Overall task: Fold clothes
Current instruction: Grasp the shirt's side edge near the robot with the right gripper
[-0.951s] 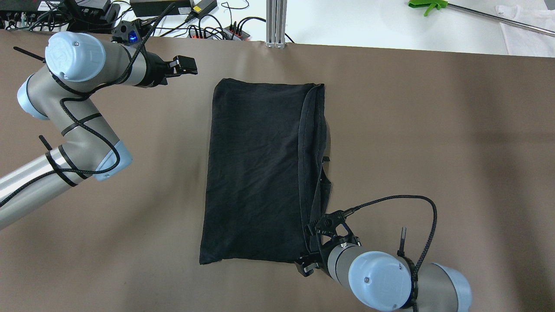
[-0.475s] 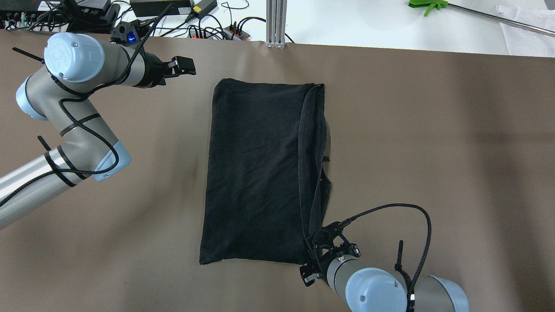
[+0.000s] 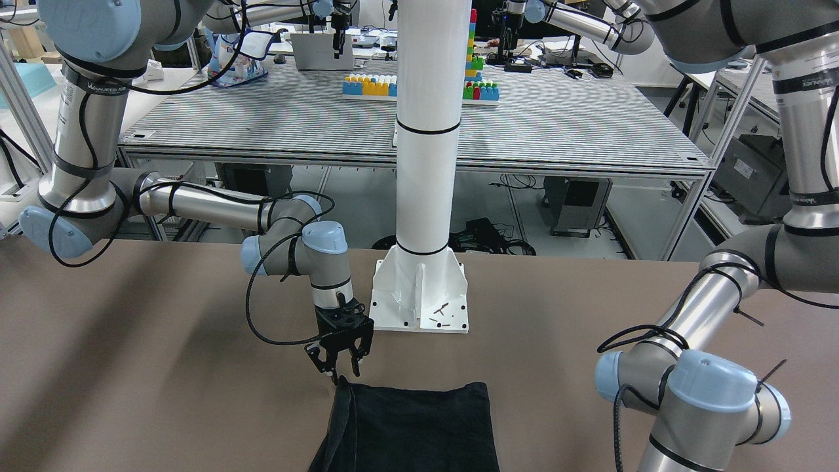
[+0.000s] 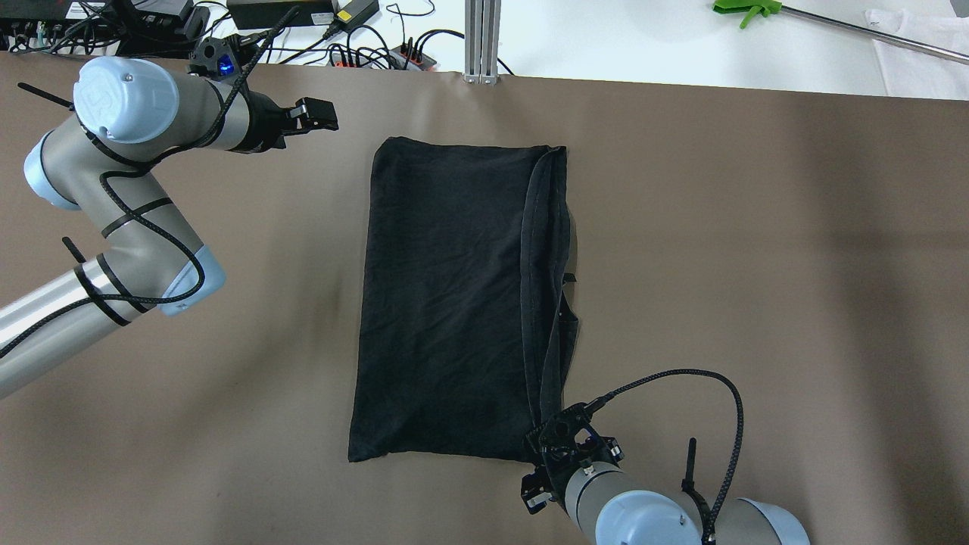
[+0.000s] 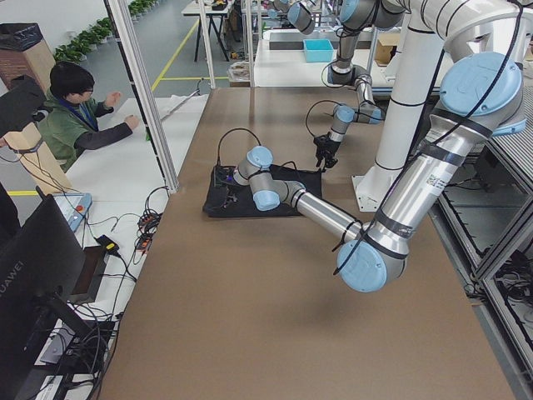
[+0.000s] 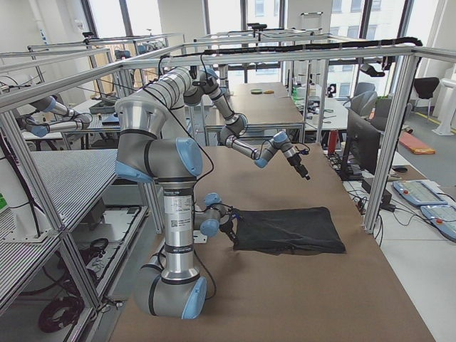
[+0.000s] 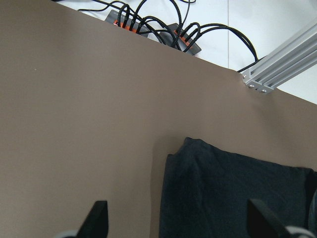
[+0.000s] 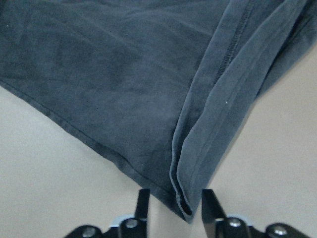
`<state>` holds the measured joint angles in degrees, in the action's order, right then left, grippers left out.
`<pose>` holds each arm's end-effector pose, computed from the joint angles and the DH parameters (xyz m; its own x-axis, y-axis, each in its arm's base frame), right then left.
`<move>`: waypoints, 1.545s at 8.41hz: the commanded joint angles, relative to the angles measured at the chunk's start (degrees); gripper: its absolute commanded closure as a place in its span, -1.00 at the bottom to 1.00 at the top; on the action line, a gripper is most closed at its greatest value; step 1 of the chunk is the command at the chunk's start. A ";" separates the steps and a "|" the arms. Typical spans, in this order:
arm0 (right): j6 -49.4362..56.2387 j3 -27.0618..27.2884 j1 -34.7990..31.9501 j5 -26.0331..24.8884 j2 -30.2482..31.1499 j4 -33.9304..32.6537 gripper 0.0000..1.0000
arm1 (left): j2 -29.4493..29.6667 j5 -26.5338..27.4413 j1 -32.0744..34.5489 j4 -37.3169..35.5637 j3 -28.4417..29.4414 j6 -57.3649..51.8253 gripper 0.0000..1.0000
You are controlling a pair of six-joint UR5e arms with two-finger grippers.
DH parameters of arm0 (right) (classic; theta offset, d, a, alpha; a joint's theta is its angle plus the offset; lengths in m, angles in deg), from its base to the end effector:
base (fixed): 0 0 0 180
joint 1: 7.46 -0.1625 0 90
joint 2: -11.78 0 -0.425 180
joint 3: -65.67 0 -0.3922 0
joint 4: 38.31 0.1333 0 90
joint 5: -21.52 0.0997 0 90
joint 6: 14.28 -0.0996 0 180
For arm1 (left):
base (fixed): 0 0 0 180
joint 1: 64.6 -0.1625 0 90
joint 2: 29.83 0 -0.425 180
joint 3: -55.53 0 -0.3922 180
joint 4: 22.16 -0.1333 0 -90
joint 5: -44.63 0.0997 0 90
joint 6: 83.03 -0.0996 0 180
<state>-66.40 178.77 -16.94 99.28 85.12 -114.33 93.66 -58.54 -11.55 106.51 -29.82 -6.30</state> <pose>-0.5277 -0.2447 0.2960 0.6628 -0.4977 0.5595 0.0981 0.7984 0.5941 0.3359 -0.6305 0.2727 0.3734 -0.1246 -0.9193 0.5814 0.8036 0.1273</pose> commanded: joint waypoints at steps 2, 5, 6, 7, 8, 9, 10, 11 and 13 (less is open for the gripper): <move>0.00 -0.16 -0.28 -0.15 0.05 0.17 1.00 | 0.00 -0.01 0.03 -0.09 0.18 0.00 -1.00; 0.09 0.28 -1.77 0.37 0.31 0.61 1.00 | 0.00 -0.01 0.03 -0.27 0.18 0.00 -1.00; 0.18 0.55 -2.91 0.81 1.10 0.96 1.00 | 0.08 0.08 0.03 -0.27 0.18 0.00 -1.00; 0.18 0.98 -4.48 0.99 1.54 1.57 1.00 | 0.08 0.08 0.12 -0.35 0.18 0.00 -1.00; -0.34 0.99 -5.02 2.81 2.42 2.01 1.00 | 0.08 0.08 0.21 -0.35 0.09 0.00 -1.00; -1.04 1.16 -7.73 9.10 4.08 4.11 1.00 | 0.08 0.16 0.30 -0.35 0.09 0.00 -1.00; -6.27 1.60 -8.45 16.12 6.62 7.78 1.00 | 0.08 -0.01 1.08 -0.35 0.09 -0.09 -1.00; -19.55 1.78 -8.37 18.54 9.43 12.26 1.00 | 0.08 0.08 1.52 -0.44 0.27 -1.31 -1.00; -38.31 1.95 -7.58 21.88 12.88 22.46 1.00 | 0.17 0.08 2.40 -0.53 1.40 -4.12 -1.00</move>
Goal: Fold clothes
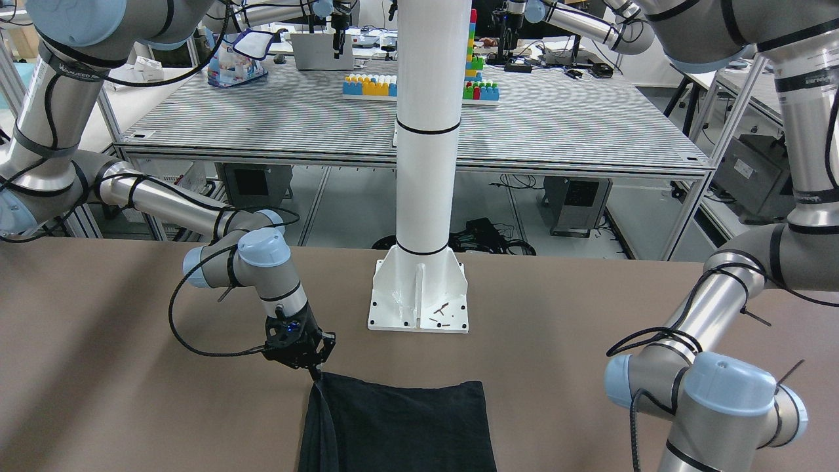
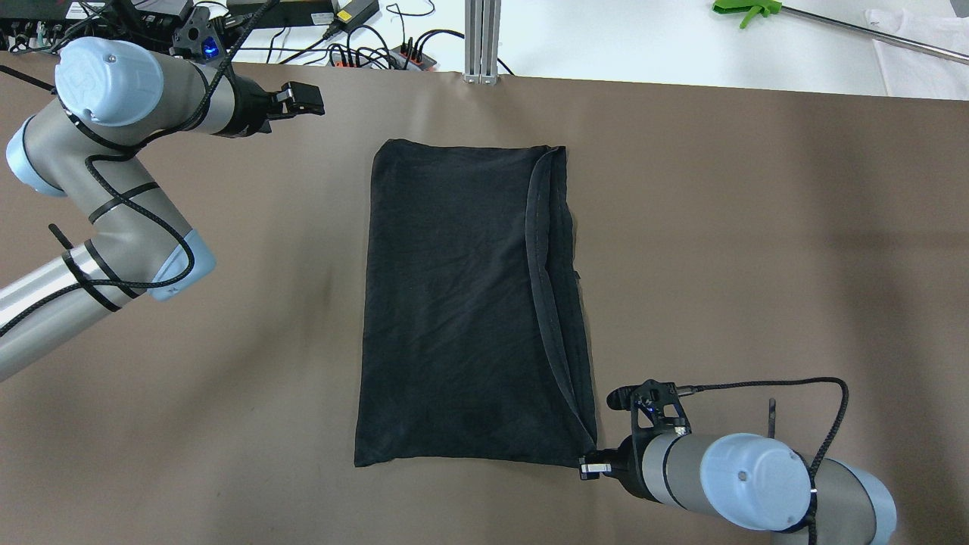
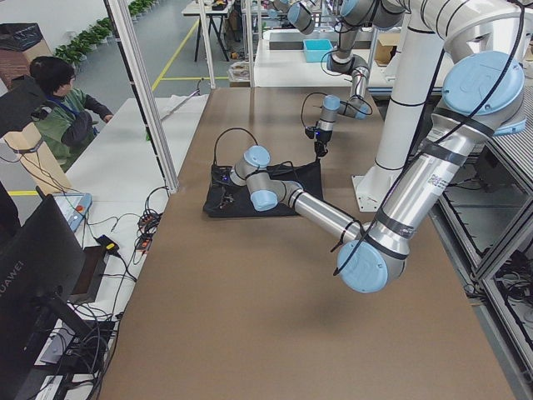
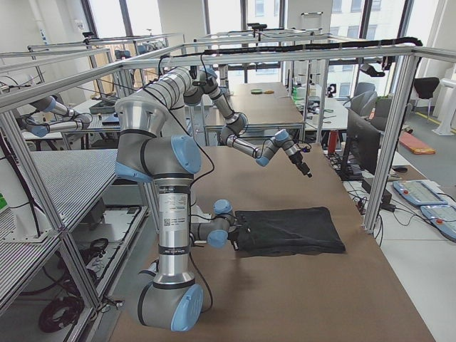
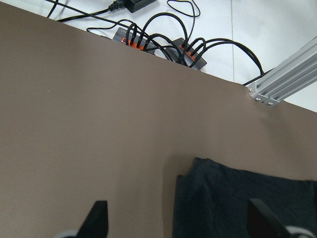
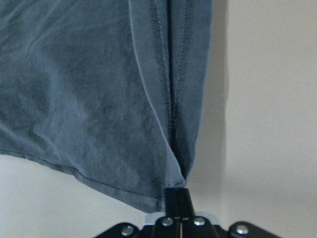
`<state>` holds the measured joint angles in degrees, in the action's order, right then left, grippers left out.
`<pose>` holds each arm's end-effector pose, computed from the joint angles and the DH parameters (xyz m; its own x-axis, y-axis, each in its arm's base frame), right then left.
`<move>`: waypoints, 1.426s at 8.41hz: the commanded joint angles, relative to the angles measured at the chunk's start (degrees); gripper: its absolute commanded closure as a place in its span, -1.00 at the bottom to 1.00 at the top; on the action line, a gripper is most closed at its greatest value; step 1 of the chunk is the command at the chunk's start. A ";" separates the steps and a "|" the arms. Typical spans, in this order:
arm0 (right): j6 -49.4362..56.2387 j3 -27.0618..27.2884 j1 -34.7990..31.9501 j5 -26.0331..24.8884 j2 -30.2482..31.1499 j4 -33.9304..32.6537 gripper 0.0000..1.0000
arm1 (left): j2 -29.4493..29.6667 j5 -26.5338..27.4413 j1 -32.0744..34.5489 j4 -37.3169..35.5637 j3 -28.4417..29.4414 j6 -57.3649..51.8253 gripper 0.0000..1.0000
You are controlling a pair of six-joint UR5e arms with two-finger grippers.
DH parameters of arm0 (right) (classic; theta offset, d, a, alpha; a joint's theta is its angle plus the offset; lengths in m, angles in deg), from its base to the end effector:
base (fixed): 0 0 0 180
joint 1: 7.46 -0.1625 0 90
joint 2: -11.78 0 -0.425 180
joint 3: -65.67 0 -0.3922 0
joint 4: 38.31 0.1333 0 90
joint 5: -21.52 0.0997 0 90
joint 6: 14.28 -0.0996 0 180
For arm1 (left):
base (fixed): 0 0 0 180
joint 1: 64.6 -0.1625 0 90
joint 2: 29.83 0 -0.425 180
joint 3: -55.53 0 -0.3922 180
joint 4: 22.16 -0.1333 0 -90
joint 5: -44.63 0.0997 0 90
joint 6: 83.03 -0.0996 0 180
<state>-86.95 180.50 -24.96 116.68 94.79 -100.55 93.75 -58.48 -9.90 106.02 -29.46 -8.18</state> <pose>-0.4595 -0.2753 0.3418 0.5282 -0.1445 0.8368 -0.0714 0.9744 0.2134 0.3188 -0.6418 0.2757 0.3964 -0.1194 -0.9103 0.5914 0.7916 0.1537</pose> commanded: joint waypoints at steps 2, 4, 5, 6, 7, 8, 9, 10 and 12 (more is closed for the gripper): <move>-22.52 1.10 1.76 4.59 3.04 8.89 1.00 | 0.61 0.01 0.59 -0.03 2.20 -2.43 -1.00; -22.87 1.63 1.76 4.59 3.22 8.80 0.63 | 0.69 0.01 0.50 0.06 2.20 -2.43 -1.00; -22.87 1.28 1.76 3.28 3.04 8.89 -0.90 | 0.78 0.01 0.50 0.06 2.20 -2.43 -1.00; -22.26 1.10 1.59 2.05 2.69 8.80 -0.90 | 0.87 -0.07 0.50 0.06 2.20 -2.43 -1.00; -21.04 0.67 0.28 2.21 2.17 8.19 -0.90 | 0.87 -0.25 0.50 0.06 2.20 -2.43 -1.00; -17.63 0.57 -1.39 2.22 -0.27 3.66 -0.90 | 1.22 -0.51 0.50 -0.03 2.20 -2.34 -1.00; -12.46 0.57 -2.79 1.95 -2.13 0.66 -0.90 | 1.31 -0.60 0.50 -0.03 2.11 -2.16 -1.00; -8.15 0.40 -4.38 0.30 -2.93 -0.16 -0.90 | 1.31 -0.60 0.41 -0.03 2.03 -1.99 -1.00; -4.07 -0.30 -8.33 -4.17 -6.43 -2.70 -0.90 | 1.57 -0.69 0.41 -0.03 1.59 -2.07 -1.00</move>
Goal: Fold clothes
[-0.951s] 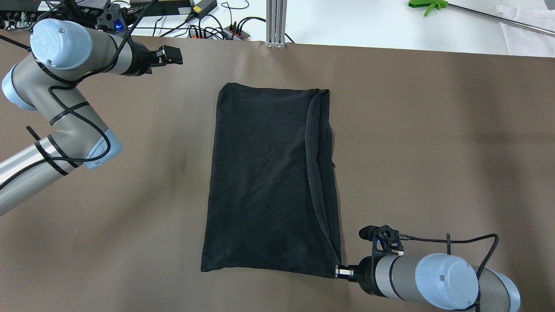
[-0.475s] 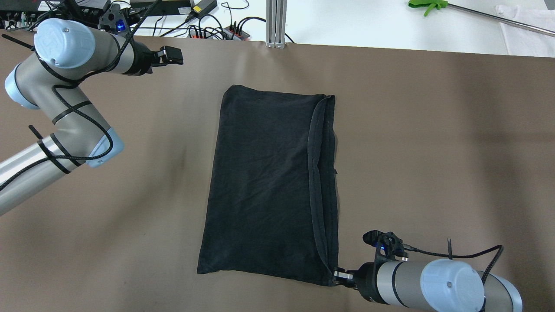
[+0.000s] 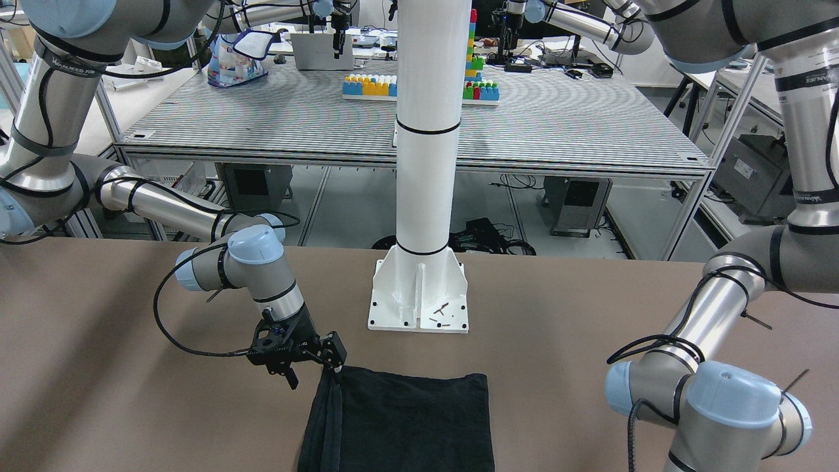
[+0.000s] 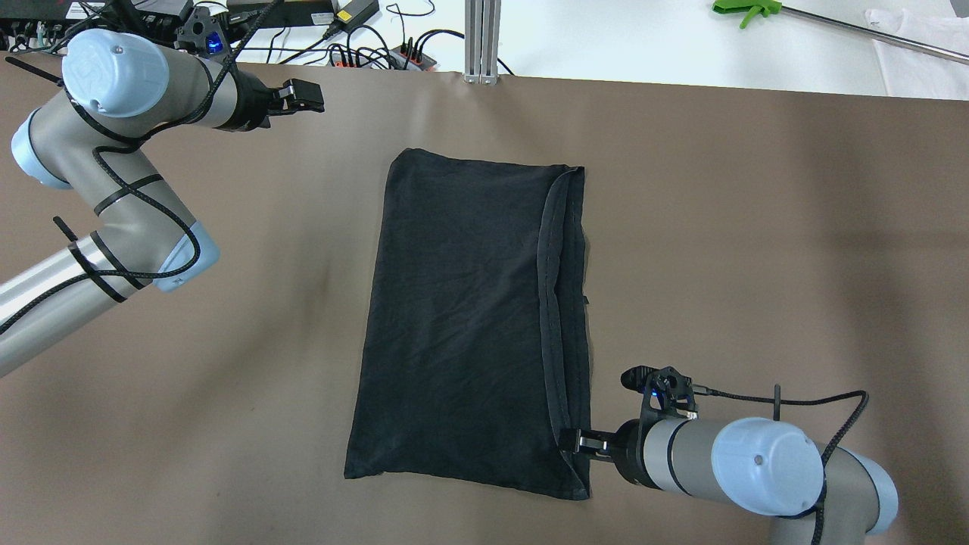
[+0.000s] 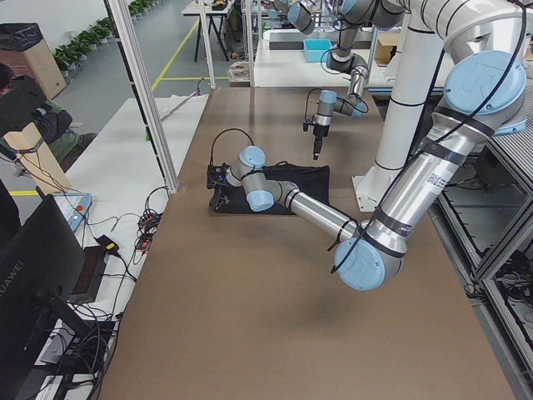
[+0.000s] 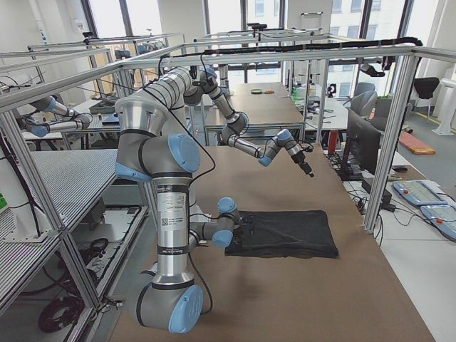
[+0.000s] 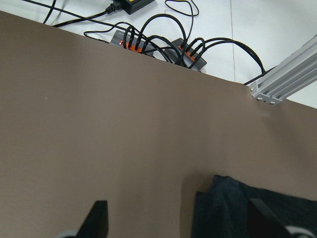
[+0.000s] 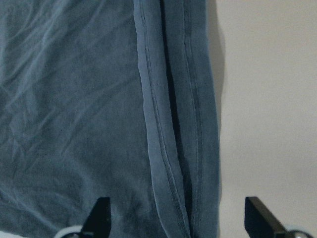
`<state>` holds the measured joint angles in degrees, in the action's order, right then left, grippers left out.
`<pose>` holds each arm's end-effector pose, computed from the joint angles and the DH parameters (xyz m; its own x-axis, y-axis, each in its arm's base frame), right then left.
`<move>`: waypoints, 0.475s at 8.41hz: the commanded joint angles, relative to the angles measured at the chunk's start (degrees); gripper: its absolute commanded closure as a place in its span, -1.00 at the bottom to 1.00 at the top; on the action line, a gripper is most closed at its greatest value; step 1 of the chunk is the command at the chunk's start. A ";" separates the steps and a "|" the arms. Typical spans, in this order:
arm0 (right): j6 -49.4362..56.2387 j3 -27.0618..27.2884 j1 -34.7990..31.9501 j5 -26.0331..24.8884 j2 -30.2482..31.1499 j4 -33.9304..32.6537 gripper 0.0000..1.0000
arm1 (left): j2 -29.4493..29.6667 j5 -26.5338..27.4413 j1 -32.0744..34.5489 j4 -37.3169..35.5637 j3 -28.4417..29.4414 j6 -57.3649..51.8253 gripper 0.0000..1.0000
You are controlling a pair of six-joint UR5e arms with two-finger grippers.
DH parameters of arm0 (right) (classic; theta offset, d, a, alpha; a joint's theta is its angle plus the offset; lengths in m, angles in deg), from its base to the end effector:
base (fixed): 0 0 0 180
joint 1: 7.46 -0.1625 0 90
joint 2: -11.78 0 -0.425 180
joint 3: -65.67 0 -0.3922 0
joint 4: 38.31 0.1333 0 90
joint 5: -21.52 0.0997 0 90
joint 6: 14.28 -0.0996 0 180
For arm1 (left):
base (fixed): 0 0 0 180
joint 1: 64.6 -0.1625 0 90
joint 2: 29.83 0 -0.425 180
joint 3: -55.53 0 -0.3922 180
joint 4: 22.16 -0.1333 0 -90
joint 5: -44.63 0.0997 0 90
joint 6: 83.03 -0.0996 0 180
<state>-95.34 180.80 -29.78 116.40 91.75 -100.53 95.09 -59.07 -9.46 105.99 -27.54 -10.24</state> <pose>-0.4414 -0.3161 0.3115 0.4636 0.0230 0.8857 -0.2392 0.9658 0.1002 0.3206 -0.6522 0.2749 0.4201 -0.1002 -0.9019 0.5748 0.7984 0.1791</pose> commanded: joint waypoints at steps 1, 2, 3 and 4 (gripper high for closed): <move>5.72 -2.70 -4.74 -9.23 -7.50 -4.13 -0.90 | 0.85 -0.80 0.06 -0.01 -0.34 0.07 -1.00; 8.00 -7.07 -6.41 -15.63 -11.46 -3.97 -0.89 | 1.29 -1.42 0.06 -0.01 -0.34 0.07 -1.00; 9.67 -12.51 -8.95 -16.83 -15.41 -3.45 -0.89 | 1.29 -1.42 0.06 -0.01 -0.34 -0.02 -1.00; 9.86 -18.30 -10.71 -17.10 -19.89 -2.66 -0.89 | 1.64 -1.42 0.06 -0.01 -0.25 -0.19 -1.00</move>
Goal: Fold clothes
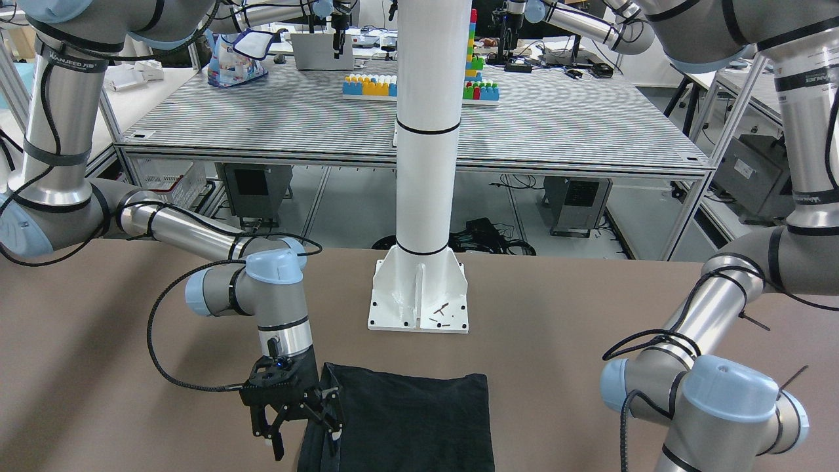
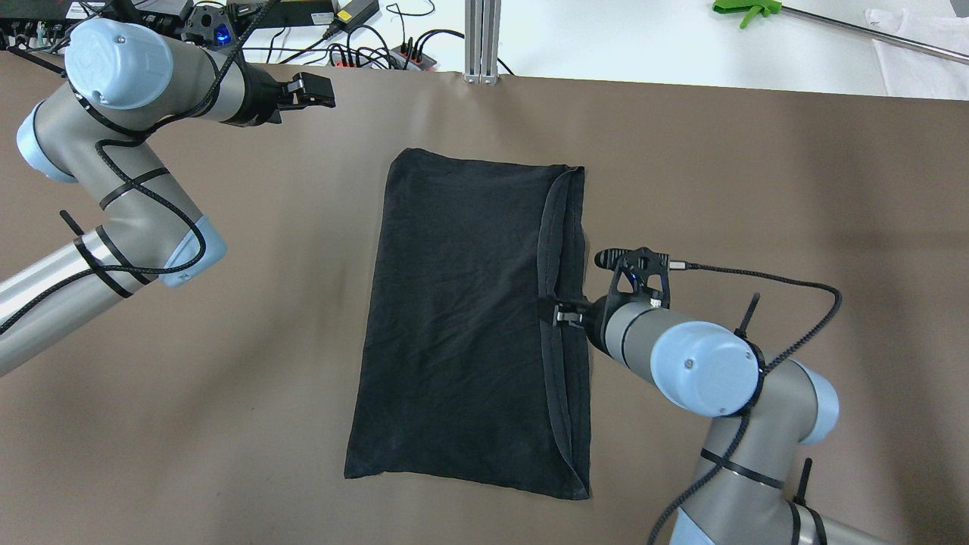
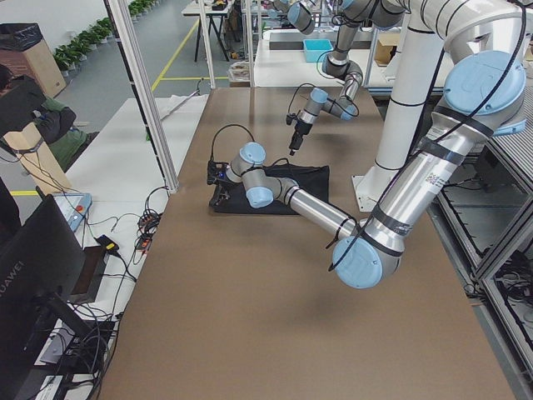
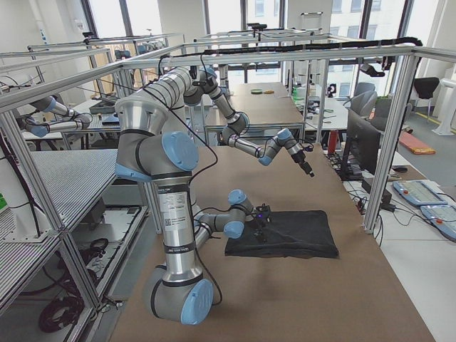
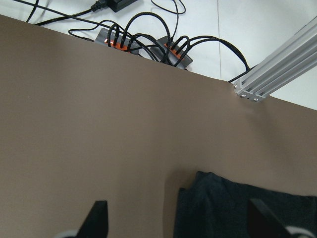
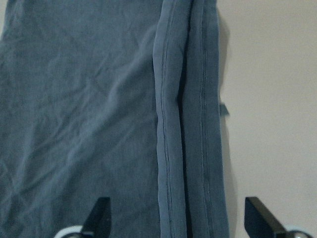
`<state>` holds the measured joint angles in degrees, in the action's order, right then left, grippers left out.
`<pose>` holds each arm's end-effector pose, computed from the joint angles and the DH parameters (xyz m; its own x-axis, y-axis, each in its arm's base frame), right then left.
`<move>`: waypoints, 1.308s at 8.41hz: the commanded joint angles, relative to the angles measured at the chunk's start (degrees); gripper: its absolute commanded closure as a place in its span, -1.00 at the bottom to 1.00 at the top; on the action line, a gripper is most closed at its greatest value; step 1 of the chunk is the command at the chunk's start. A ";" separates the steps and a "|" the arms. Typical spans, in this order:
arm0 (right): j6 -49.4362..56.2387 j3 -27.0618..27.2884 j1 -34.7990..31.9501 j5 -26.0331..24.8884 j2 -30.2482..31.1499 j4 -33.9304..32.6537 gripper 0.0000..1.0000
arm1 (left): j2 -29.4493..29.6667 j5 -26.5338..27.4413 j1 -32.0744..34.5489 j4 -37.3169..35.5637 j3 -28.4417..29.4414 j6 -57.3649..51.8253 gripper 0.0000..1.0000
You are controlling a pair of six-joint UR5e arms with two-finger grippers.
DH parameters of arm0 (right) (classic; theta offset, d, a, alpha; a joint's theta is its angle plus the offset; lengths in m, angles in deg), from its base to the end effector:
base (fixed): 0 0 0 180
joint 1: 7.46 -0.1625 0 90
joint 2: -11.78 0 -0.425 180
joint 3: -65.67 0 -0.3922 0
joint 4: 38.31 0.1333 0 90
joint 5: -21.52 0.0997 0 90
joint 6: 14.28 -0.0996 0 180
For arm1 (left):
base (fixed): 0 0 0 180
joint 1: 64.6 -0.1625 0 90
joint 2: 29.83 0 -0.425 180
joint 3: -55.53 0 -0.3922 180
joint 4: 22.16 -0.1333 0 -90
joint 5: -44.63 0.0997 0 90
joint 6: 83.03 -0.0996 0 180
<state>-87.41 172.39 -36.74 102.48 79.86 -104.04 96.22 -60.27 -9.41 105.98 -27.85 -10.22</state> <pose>-0.4487 -0.4224 0.2679 0.5557 -0.0170 0.8312 -0.4637 0.8235 0.3268 0.3219 -0.6516 0.2580 0.4025 -0.0786 -0.9121 0.5640 0.8060 0.1795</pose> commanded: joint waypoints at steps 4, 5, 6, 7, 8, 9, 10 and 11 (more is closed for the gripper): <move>7.91 -35.33 -9.65 -3.27 -20.07 10.44 -0.89 | 3.14 -0.22 0.01 0.09 2.16 -0.30 -1.00; 7.91 -37.36 -10.53 -3.27 -21.04 10.53 -0.88 | 4.54 -0.31 -0.08 0.17 3.82 -0.38 -1.00; 8.00 -39.64 -10.89 -3.18 -22.62 10.62 -0.83 | 5.95 -0.31 0.01 0.18 5.41 -0.65 -1.00; 7.91 -42.71 -10.98 -3.18 -24.98 10.71 -0.81 | 6.66 -0.40 0.10 0.18 6.55 -0.91 -1.00; 7.91 -44.39 -10.98 -3.18 -25.79 11.49 -0.80 | 6.84 -0.40 0.19 0.18 6.91 -1.52 -1.00; 7.91 -45.63 -10.89 -3.18 -26.14 12.02 -0.75 | 7.10 -0.40 0.10 0.18 6.92 -1.53 -1.00; 7.91 -48.07 -10.89 -3.09 -27.54 12.11 -0.75 | 7.10 -0.40 0.10 0.18 6.92 -1.62 -1.00; 7.91 -49.49 -10.89 -3.09 -28.34 12.38 -0.69 | 7.19 -0.40 0.10 0.18 6.92 -1.62 -1.00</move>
<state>-79.49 126.27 -47.62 99.33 53.35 -92.19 103.19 -60.66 -9.31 106.16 -21.04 -11.71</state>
